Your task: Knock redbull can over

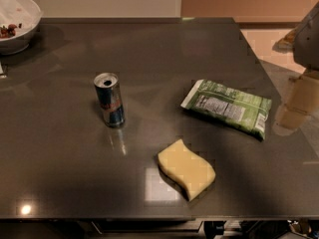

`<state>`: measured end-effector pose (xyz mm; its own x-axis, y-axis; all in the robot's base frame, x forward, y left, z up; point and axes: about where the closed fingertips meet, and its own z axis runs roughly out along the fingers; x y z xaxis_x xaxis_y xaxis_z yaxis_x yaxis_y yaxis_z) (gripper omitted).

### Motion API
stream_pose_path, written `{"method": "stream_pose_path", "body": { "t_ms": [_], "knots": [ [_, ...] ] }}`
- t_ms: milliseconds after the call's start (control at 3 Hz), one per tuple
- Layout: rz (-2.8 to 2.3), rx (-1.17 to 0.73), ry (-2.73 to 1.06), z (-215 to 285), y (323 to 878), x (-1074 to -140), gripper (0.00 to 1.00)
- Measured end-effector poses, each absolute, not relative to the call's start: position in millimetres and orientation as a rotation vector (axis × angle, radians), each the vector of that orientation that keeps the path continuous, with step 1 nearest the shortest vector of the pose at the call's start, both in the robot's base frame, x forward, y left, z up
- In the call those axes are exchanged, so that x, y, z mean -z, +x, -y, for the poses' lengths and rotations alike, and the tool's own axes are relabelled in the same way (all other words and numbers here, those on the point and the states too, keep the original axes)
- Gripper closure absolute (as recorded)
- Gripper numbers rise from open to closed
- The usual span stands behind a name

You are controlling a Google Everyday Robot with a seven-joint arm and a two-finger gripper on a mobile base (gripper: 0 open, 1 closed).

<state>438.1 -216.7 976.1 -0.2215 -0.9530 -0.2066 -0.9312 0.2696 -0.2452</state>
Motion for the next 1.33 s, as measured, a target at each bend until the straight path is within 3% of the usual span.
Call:
{"method": "stream_pose_path", "body": {
  "t_ms": [667,1333],
  "knots": [
    [-2.214,0.071,-1.704,211,442,-976,0.00],
    [-2.102,-0.104,-1.596,161,469,-965,0.00]
  ]
}}
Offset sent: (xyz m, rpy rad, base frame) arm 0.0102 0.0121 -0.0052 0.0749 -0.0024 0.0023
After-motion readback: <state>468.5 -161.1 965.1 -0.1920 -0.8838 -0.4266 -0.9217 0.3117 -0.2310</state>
